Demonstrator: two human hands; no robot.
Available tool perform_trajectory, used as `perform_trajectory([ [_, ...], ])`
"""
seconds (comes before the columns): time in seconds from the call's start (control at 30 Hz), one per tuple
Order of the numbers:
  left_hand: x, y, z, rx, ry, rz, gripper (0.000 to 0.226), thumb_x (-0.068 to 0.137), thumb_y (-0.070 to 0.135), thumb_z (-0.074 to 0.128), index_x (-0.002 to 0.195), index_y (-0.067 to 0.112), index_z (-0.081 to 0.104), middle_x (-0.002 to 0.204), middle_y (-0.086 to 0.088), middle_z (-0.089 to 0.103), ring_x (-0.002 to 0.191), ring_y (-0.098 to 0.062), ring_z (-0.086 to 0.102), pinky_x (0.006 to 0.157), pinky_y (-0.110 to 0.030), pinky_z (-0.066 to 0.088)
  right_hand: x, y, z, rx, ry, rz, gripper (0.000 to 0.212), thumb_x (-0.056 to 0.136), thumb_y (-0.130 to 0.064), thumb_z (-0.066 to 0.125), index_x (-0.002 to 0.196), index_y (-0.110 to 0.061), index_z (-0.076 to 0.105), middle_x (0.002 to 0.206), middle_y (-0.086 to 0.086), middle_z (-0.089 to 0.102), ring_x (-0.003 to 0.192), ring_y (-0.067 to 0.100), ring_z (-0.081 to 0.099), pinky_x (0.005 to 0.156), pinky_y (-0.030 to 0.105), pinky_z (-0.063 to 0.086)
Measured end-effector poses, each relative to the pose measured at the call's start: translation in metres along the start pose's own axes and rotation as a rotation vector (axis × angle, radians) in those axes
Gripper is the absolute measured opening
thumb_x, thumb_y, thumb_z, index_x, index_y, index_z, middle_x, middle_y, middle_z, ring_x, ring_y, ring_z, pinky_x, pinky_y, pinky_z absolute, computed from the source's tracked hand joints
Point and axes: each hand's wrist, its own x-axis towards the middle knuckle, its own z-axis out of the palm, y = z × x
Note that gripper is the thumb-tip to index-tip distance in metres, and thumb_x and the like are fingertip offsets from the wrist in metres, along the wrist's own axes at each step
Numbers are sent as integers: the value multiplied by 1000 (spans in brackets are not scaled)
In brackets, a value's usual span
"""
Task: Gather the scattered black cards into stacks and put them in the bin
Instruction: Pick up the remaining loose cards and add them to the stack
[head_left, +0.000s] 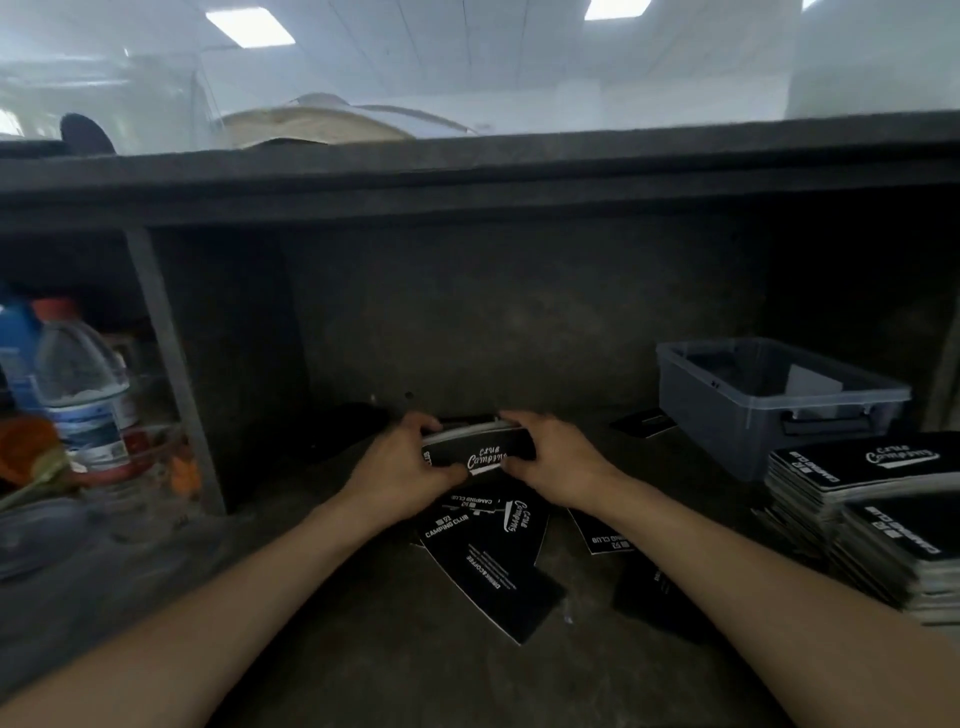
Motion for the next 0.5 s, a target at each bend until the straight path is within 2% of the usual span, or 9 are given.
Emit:
perform_trajectory([
  [0.07, -5, 8, 4, 35, -4, 3, 51, 78, 37, 76, 123, 23, 57, 114, 0, 63, 103, -18, 65, 90, -31, 53, -4, -2, 0, -13, -2, 15, 63, 91, -26, 64, 147, -22, 37, 142, 9, 46, 129, 22, 46, 105, 24, 34],
  [0.23, -15, 28, 2, 103, -105, 16, 50, 88, 27, 65, 135, 22, 50, 129, -10, 53, 121, -26, 57, 103, -31, 45, -10, -21, 7, -83, -50, 138, 62, 92, -12, 52, 149, -17, 26, 141, 19, 33, 123, 40, 49, 104, 39, 40],
  [0.33, -25, 41, -10, 45, -42, 42, 40, 92, 16, 59, 132, 18, 55, 126, -10, 56, 120, -27, 57, 103, -32, 44, -18, -33, -3, 19, 60, 142, 59, 94, -7, 48, 149, -16, 30, 141, 17, 34, 123, 36, 49, 105, 33, 39],
  [0.43, -37, 51, -20, 7, 43, 102, 36, 94, 18, 54, 129, 22, 55, 124, -5, 55, 117, -23, 55, 102, -35, 45, -38, -32, -11, 60, 232, 44, 59, 96, -12, 46, 151, -20, 26, 140, 11, 33, 121, 30, 49, 104, 36, 42],
  [0.5, -50, 53, -19, 57, -38, 77, 38, 97, 23, 51, 134, 27, 51, 128, -7, 53, 122, -25, 53, 105, -36, 43, -56, -27, -9, 15, 180, 20, 61, 97, -14, 46, 152, -21, 23, 142, 11, 33, 125, 30, 46, 104, 37, 41],
])
